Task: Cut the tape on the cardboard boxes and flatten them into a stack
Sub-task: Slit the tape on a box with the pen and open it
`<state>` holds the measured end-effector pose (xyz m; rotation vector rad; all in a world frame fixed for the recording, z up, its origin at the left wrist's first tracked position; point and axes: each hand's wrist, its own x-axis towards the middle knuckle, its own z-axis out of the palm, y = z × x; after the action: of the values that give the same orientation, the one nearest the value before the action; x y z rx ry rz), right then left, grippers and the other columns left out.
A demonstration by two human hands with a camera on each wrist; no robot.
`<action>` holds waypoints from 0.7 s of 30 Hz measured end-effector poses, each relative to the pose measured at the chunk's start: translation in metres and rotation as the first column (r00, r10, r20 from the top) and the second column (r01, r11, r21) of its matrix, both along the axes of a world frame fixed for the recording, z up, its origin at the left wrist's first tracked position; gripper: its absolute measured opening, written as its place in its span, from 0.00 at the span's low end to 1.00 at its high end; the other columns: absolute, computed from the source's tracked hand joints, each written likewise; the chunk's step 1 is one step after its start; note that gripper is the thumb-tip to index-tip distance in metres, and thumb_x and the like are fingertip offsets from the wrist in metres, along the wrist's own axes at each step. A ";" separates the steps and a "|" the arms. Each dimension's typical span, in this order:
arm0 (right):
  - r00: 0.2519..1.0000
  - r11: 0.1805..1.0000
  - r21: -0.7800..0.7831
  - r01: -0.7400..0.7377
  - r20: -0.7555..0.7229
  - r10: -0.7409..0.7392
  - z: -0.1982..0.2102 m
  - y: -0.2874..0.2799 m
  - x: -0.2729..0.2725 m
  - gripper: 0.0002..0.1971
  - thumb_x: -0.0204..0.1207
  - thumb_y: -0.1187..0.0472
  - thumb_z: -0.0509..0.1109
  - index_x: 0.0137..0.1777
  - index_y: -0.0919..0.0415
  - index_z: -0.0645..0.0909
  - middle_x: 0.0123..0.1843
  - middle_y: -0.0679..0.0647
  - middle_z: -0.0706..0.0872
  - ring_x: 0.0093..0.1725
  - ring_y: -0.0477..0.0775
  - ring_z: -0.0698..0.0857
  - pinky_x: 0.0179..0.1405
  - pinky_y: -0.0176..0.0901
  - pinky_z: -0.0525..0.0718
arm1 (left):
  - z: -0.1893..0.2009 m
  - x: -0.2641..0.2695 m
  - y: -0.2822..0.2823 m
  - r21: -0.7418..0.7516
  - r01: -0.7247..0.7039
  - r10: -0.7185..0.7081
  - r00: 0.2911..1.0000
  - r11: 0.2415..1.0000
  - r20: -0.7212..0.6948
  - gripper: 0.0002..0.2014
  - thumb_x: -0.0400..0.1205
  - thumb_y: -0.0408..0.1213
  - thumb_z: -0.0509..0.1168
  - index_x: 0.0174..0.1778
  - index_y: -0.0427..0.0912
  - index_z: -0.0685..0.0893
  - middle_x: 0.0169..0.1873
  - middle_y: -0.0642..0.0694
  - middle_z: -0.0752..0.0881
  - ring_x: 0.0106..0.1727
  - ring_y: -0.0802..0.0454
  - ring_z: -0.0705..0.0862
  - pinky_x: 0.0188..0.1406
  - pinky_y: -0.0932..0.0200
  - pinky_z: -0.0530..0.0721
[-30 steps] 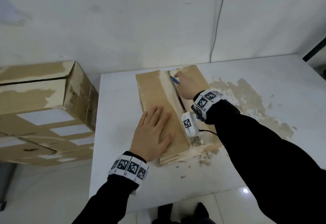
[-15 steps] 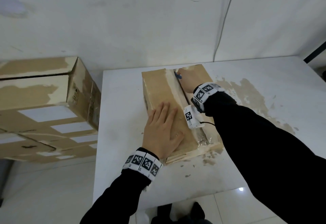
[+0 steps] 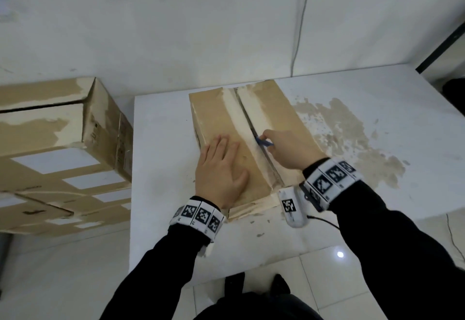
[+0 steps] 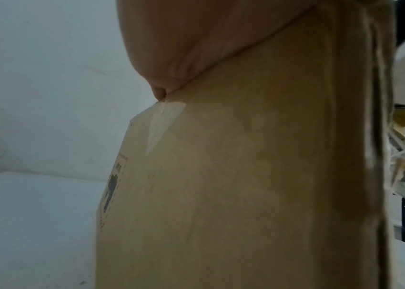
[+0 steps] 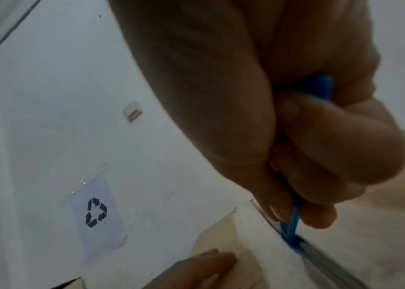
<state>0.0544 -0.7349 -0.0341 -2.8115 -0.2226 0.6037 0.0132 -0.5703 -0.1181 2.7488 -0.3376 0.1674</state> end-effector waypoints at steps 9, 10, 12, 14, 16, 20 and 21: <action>0.995 0.988 0.122 0.094 -0.038 -0.090 -0.001 -0.038 -0.088 0.16 0.84 0.70 0.54 0.69 0.61 0.73 0.39 0.53 0.75 0.30 0.49 0.70 0.24 0.35 0.64 | 0.010 0.000 -0.003 0.160 0.068 -0.055 0.995 0.985 -0.080 0.33 0.79 0.59 0.41 0.79 0.49 0.65 0.80 0.40 0.61 0.83 0.41 0.54 0.80 0.44 0.50; 0.994 0.982 0.151 0.109 -0.037 -0.105 -0.001 -0.041 -0.099 0.16 0.85 0.68 0.54 0.69 0.61 0.73 0.37 0.53 0.75 0.28 0.48 0.69 0.23 0.35 0.63 | 0.013 0.001 -0.004 0.195 0.120 -0.107 0.991 0.973 -0.080 0.30 0.81 0.55 0.41 0.79 0.50 0.66 0.79 0.38 0.62 0.81 0.37 0.56 0.77 0.39 0.56; 0.988 0.962 0.226 0.152 -0.023 -0.151 -0.005 -0.045 -0.117 0.16 0.86 0.67 0.54 0.70 0.58 0.72 0.32 0.51 0.73 0.25 0.47 0.67 0.20 0.34 0.64 | 0.018 0.004 -0.007 0.211 0.348 -0.341 0.937 0.913 -0.068 0.26 0.82 0.46 0.43 0.74 0.47 0.73 0.74 0.35 0.71 0.75 0.34 0.68 0.67 0.38 0.69; 0.979 0.936 0.294 0.194 0.007 -0.205 -0.011 -0.047 -0.126 0.17 0.85 0.67 0.55 0.71 0.57 0.73 0.31 0.50 0.74 0.23 0.46 0.67 0.20 0.33 0.68 | 0.019 0.013 -0.010 0.238 0.565 -0.570 0.820 0.790 -0.050 0.24 0.80 0.40 0.47 0.69 0.42 0.78 0.66 0.37 0.78 0.68 0.37 0.77 0.61 0.42 0.75; 0.970 0.916 0.336 0.220 0.024 -0.242 -0.018 -0.048 -0.129 0.17 0.85 0.66 0.55 0.71 0.56 0.73 0.32 0.50 0.75 0.23 0.46 0.68 0.21 0.32 0.69 | 0.029 0.025 -0.013 0.287 0.644 -0.649 0.755 0.709 -0.091 0.25 0.79 0.42 0.48 0.69 0.42 0.78 0.65 0.38 0.79 0.68 0.39 0.77 0.64 0.44 0.74; 0.956 0.872 0.418 0.255 0.029 -0.293 -0.027 -0.052 -0.131 0.18 0.84 0.66 0.56 0.71 0.55 0.75 0.33 0.51 0.79 0.26 0.48 0.72 0.24 0.34 0.68 | 0.057 0.047 -0.023 0.271 0.749 -0.637 0.659 0.605 -0.400 0.28 0.77 0.55 0.62 0.72 0.49 0.71 0.73 0.48 0.68 0.73 0.49 0.65 0.72 0.50 0.65; 0.952 0.862 0.433 0.263 0.029 -0.305 -0.028 -0.052 -0.132 0.18 0.84 0.66 0.56 0.72 0.54 0.75 0.33 0.50 0.79 0.26 0.48 0.73 0.24 0.34 0.69 | 0.065 0.052 -0.026 0.240 0.771 -0.618 0.623 0.590 -0.480 0.32 0.75 0.59 0.66 0.72 0.50 0.70 0.72 0.49 0.66 0.72 0.50 0.64 0.72 0.51 0.65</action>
<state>-0.0773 -0.7874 -0.0616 -2.3841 0.0451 0.3034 0.0655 -0.5965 -0.0534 2.6960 -1.4911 -0.6873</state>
